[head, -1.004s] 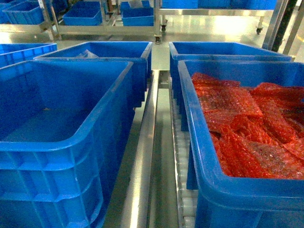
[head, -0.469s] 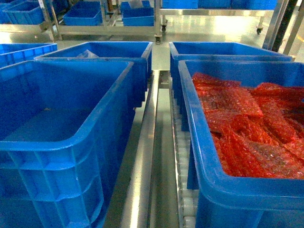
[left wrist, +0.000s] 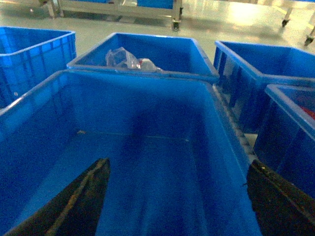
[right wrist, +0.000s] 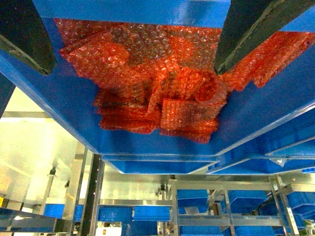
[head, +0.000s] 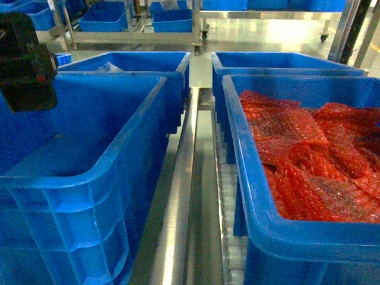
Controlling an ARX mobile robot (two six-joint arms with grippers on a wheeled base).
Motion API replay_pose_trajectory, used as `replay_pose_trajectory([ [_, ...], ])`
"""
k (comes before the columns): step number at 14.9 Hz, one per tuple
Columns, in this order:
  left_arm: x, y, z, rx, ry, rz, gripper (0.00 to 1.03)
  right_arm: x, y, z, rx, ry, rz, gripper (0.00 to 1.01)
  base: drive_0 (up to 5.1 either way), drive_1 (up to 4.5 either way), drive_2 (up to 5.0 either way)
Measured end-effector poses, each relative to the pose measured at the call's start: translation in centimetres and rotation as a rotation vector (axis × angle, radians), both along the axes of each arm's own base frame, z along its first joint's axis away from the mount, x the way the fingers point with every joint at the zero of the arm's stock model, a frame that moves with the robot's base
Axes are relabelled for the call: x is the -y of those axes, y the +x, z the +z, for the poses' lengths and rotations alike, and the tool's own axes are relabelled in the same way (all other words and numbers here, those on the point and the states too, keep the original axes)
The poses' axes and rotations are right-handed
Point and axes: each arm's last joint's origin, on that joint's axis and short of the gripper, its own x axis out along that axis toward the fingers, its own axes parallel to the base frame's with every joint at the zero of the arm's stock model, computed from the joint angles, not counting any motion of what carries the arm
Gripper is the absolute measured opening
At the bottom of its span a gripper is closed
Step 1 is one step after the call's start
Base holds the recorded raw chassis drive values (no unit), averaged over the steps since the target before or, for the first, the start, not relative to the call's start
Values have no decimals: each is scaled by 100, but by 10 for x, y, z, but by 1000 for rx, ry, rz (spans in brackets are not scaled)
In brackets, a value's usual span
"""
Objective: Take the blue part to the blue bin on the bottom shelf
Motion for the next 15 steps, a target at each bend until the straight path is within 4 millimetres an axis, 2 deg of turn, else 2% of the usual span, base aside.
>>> replay_pose_trajectory([
  [1,0,0,3,12,-5,0,99,0,0,0,0,0,0,98,0,0,0],
  [4,0,0,2,7,-13,2,98,0,0,0,0,0,0,98,0,0,0],
  [5,-1,0,3,70,-13,5,93,0,0,0,-1,0,0,98,0,0,0],
  [6,-12,-11,-1,147,12,3,77,0,0,0,-1,0,0,98,0,0,0],
  [8,-30,-33,-14,141,40,21,54,0,0,0,0,0,0,98,0,0,0],
  [12,-48,-64,-28,137,46,12,3,0,0,0,0,0,0,98,0,0,0],
  [15,-56,-82,-34,139,46,11,2,0,0,0,0,0,0,98,0,0,0],
])
